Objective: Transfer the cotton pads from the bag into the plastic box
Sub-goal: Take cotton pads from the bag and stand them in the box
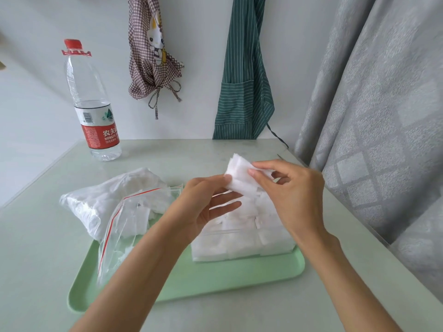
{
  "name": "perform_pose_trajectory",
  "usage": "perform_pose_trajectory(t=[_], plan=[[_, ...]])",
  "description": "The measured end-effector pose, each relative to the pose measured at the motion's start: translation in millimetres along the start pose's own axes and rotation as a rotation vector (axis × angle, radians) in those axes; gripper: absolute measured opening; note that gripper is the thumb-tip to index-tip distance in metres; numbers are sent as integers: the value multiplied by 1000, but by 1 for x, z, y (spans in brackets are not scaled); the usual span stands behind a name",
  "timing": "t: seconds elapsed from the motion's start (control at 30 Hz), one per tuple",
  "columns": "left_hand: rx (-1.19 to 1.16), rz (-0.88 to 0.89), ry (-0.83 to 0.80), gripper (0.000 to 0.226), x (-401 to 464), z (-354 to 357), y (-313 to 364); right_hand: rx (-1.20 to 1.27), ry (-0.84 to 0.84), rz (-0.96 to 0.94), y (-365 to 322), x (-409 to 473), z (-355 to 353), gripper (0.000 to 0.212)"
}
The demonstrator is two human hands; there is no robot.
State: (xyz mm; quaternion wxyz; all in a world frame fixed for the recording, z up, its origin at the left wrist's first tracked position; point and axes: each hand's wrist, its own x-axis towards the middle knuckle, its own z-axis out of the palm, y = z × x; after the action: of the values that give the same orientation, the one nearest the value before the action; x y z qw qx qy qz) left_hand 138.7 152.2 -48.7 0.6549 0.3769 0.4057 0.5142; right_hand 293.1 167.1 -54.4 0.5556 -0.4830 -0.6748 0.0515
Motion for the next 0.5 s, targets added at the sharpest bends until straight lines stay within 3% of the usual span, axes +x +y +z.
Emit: perform_pose_trajectory(t=[0.07,0.17,0.3,0.4,0.5], plan=[[36,34,-28,17,-3,1,2,153,-15,89,-1,2,-4,10],[157,121,-72,20,-7,4,5,434,-88,369,-3,5,-12,17],[48,44,-91,18,-12,5,8,795,-86,786,-3,4,-18,8],[75,24,-46,17,-14,0,6,1019,-20,835,2,11,-32,18],[187,42,-10,18,-15,-5,3,961,-84,718,-4,19,-44,12]])
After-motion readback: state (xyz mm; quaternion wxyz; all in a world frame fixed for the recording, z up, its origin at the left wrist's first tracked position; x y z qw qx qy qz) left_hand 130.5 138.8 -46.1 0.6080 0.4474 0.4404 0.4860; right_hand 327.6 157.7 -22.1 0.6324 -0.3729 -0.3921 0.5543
